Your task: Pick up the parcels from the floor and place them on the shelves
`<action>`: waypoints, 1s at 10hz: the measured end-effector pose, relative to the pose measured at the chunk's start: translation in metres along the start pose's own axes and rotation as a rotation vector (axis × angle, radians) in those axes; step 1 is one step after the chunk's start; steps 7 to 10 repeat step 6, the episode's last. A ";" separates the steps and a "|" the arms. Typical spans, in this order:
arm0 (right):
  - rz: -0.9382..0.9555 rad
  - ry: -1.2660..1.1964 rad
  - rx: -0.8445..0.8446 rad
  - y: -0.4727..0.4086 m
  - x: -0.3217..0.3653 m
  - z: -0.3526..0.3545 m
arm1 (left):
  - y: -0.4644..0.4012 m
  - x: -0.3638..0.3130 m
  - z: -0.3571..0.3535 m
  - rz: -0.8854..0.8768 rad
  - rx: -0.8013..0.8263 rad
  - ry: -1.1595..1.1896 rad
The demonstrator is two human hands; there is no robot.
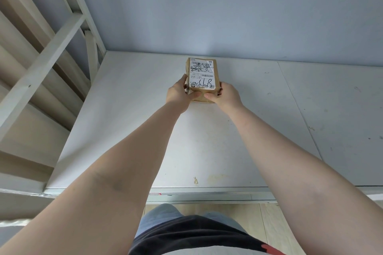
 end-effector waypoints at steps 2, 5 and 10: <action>-0.030 -0.015 0.015 0.001 -0.004 -0.001 | 0.002 0.004 0.003 0.075 0.006 0.024; -0.069 -0.025 0.030 0.000 -0.008 0.000 | 0.006 0.001 0.000 0.079 -0.021 -0.036; -0.120 -0.019 0.046 0.006 -0.014 0.003 | 0.010 0.009 0.004 0.110 -0.063 -0.045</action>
Point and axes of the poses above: each hand's wrist, its own y-axis away from the middle knuckle, its own z-axis out of the back of the hand, x = y × z, the point moved 4 cm from there along -y, towards the middle knuckle, and after that the axes turned 3 degrees about z, right-handed, at the moved point
